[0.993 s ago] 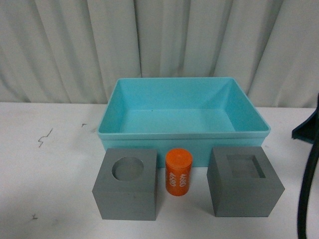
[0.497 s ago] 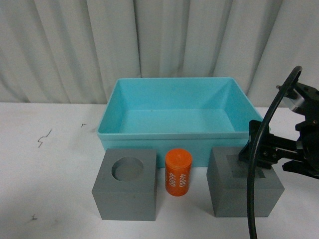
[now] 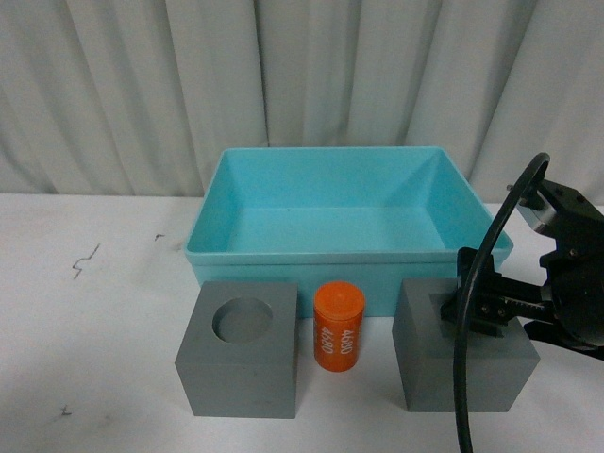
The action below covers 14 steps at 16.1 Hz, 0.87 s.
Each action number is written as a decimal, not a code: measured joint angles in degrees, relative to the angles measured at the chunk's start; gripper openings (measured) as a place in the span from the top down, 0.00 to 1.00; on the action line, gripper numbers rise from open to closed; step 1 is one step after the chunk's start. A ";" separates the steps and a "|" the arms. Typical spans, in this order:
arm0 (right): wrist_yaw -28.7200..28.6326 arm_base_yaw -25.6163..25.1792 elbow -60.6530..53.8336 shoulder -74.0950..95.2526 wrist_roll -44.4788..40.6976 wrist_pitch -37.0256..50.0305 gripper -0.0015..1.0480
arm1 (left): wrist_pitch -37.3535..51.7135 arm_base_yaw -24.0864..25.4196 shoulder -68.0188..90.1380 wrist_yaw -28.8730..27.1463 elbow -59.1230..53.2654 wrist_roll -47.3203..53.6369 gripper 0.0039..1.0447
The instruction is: Place gray and orange parts in blue box
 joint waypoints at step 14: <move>-0.68 -0.92 -1.44 -12.46 -0.81 -6.58 0.82 | 0.02 0.00 0.00 0.00 0.00 0.00 0.06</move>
